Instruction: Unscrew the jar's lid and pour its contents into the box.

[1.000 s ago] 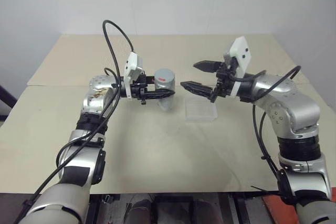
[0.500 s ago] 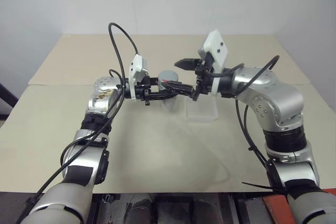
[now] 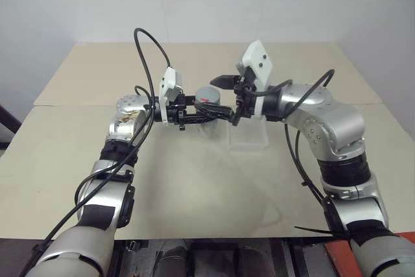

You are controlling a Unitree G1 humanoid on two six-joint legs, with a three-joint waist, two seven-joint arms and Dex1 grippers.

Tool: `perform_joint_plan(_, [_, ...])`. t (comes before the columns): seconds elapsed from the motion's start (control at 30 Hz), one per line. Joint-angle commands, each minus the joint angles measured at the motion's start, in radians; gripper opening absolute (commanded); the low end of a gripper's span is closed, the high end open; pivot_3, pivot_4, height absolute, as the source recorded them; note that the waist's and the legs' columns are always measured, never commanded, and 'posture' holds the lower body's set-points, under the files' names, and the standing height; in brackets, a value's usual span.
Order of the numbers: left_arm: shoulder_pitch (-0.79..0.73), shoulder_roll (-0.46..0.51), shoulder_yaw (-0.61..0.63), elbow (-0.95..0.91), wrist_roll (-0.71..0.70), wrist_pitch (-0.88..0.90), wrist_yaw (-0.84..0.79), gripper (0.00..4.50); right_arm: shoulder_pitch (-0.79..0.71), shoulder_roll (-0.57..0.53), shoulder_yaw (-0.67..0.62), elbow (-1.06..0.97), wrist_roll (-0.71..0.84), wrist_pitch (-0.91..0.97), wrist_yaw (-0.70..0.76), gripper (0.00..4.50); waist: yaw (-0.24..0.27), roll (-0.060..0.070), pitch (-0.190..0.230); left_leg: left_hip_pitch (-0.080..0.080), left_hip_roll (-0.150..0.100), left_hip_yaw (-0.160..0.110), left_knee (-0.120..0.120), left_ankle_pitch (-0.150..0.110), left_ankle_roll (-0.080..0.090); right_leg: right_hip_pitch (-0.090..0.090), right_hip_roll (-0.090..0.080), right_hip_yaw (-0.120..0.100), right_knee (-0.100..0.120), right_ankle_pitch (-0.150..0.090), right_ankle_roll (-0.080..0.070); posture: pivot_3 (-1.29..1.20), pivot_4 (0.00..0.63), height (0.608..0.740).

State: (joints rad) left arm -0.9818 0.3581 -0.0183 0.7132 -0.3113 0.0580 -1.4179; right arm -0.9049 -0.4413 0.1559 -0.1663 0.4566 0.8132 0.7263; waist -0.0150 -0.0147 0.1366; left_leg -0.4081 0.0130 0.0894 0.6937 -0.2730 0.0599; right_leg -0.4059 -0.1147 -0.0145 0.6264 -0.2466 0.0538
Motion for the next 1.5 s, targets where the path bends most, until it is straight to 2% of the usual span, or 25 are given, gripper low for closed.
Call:
perform_joint_plan(0.03, [-0.016, 0.007, 0.01, -0.035, -0.006, -0.013, -0.001, 2.06, -0.029, 0.005, -0.006, -0.015, -0.001, -0.008, 0.007, 4.48, 0.0, 0.0, 0.0, 0.0, 0.0, 0.0, 0.0, 0.0, 0.0, 0.0, 0.0, 0.0, 0.0, 0.0, 0.0, 0.0, 0.15, 0.74])
perform_joint_plan(0.23, [-0.013, 0.01, 0.009, -0.042, -0.007, -0.009, -0.002, 2.06, -0.027, 0.012, -0.004, -0.007, -0.008, -0.009, 0.011, 4.48, 0.0, 0.0, 0.0, 0.0, 0.0, 0.0, 0.0, 0.0, 0.0, 0.0, 0.0, 0.0, 0.0, 0.0, 0.0, 0.0, 0.15, 0.74])
perform_joint_plan(0.33, [-0.012, 0.013, 0.01, -0.044, -0.008, -0.007, -0.004, 2.06, -0.028, 0.019, -0.006, 0.0, -0.014, -0.012, 0.004, 3.97, 0.0, 0.0, 0.0, 0.0, 0.0, 0.0, 0.0, 0.0, 0.0, 0.0, 0.0, 0.0, 0.0, 0.0, 0.0, 0.0, 0.15, 0.74])
perform_joint_plan(0.43, [-0.01, 0.016, 0.01, -0.045, -0.008, -0.006, -0.007, 2.06, -0.029, 0.021, -0.011, 0.002, -0.015, -0.011, 0.004, 2.96, 0.0, 0.0, 0.0, 0.0, 0.0, 0.0, 0.0, 0.0, 0.0, 0.0, 0.0, 0.0, 0.0, 0.0, 0.0, 0.0, 0.15, 0.74])
perform_joint_plan(0.47, [-0.009, 0.016, 0.01, -0.045, -0.008, -0.005, -0.007, 2.06, -0.028, 0.021, -0.012, 0.0, -0.016, -0.012, 0.004, 2.77, 0.0, 0.0, 0.0, 0.0, 0.0, 0.0, 0.0, 0.0, 0.0, 0.0, 0.0, 0.0, 0.0, 0.0, 0.0, 0.0, 0.15, 0.74])
perform_joint_plan(0.7, [-0.006, 0.018, 0.008, -0.046, -0.007, -0.003, -0.012, 2.06, -0.033, 0.019, -0.026, 0.005, -0.014, -0.011, 0.001, 2.76, -0.001, 0.0, 0.0, 0.0, 0.0, 0.0, 0.0, 0.0, 0.0, 0.0, 0.0, 0.0, 0.0, 0.0, 0.0, 0.0, 0.15, 0.74])
perform_joint_plan(1.17, [0.079, 0.039, -0.031, -0.128, -0.008, 0.033, -0.066, 2.06, -0.087, -0.052, -0.08, 0.06, 0.036, -0.021, 0.101, 2.76, -0.001, 0.0, 0.0, 0.0, 0.0, 0.0, 0.0, 0.0, 0.0, 0.0, 0.0, 0.0, 0.0, 0.0, 0.0, 0.0, 0.15, 0.74])
perform_joint_plan(1.5, [0.063, 0.051, -0.005, -0.125, -0.013, 0.023, -0.028, 2.06, -0.03, -0.089, -0.141, 0.072, 0.015, -0.05, 0.087, 2.76, 0.003, 0.0, 0.0, 0.0, 0.0, 0.0, 0.0, 0.0, 0.0, 0.0, 0.0, 0.0, 0.0, 0.0, 0.0, 0.0, 0.15, 0.74])
